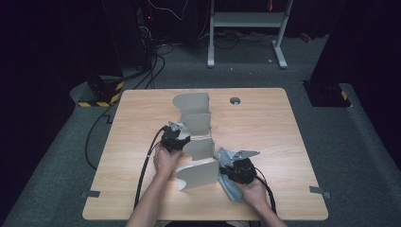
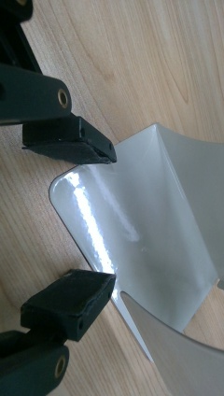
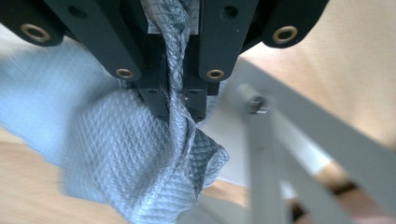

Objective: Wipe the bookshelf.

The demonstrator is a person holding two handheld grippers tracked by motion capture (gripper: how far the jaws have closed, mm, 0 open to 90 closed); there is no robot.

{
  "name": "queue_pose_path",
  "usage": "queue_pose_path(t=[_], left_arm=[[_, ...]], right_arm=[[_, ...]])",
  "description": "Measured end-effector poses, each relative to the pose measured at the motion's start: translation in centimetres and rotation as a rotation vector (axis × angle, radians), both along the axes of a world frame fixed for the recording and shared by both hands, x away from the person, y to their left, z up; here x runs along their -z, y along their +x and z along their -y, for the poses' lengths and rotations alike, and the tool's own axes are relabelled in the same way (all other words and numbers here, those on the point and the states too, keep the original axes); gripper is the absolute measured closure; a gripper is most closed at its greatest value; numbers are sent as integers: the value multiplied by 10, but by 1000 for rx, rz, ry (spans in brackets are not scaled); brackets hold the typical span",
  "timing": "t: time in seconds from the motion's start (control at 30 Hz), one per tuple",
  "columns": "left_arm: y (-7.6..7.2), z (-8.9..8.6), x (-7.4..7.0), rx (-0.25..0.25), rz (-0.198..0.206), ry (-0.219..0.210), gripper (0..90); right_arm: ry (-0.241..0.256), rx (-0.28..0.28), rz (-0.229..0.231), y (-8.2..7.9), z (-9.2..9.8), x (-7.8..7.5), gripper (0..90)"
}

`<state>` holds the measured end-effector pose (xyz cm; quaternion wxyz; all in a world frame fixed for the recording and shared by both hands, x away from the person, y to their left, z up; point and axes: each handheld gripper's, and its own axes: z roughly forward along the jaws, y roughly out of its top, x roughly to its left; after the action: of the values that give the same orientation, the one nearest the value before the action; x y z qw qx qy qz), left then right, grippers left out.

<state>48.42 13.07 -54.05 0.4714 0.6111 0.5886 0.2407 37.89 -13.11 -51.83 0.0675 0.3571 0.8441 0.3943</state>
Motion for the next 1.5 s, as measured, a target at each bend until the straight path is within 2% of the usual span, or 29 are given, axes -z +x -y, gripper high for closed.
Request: queue_pose_path(t=[0.07,0.13,0.33,0.53,0.67,0.73,0.83,0.93,1.1,1.17,1.23,1.27,1.33,1.43,1.5], left_arm=[[0,0,0,0,0,0,360],[0,0,0,-2,-1,-2,359],[0,0,0,-8,-1,-4,354],[0,0,0,-6,-1,0,354],[-1,0,0,-9,0,-4,354],[-2,0,0,-6,-3,-3,351],[-2,-1,0,0,-2,-6,347],[-3,-2,-1,17,-10,0,342],[-5,-6,-3,36,-24,-10,344],[-8,-7,-3,46,-22,4,382],[-11,-8,-4,60,-22,7,402],[-13,-8,-5,69,-19,19,406],[-16,-10,-9,84,-9,16,413],[-21,-13,-20,103,28,-6,418],[-24,-14,-29,126,55,-11,440]], right_arm=[[-8,31,13,4,8,-3,841],[8,76,19,7,20,-7,840],[11,205,70,18,59,-21,836],[-30,323,113,29,85,-23,823],[-63,384,115,37,96,-18,809],[-86,407,101,42,100,-12,757],[-103,416,38,48,102,-4,644],[-98,439,71,44,102,-10,567],[-19,432,161,32,100,-36,533],[-3,402,181,28,93,-44,541],[7,354,179,26,83,-46,573],[13,331,169,26,76,-44,578],[-3,282,155,26,59,-35,577],[-13,247,108,31,40,-18,574],[-37,233,100,33,28,-8,558]])
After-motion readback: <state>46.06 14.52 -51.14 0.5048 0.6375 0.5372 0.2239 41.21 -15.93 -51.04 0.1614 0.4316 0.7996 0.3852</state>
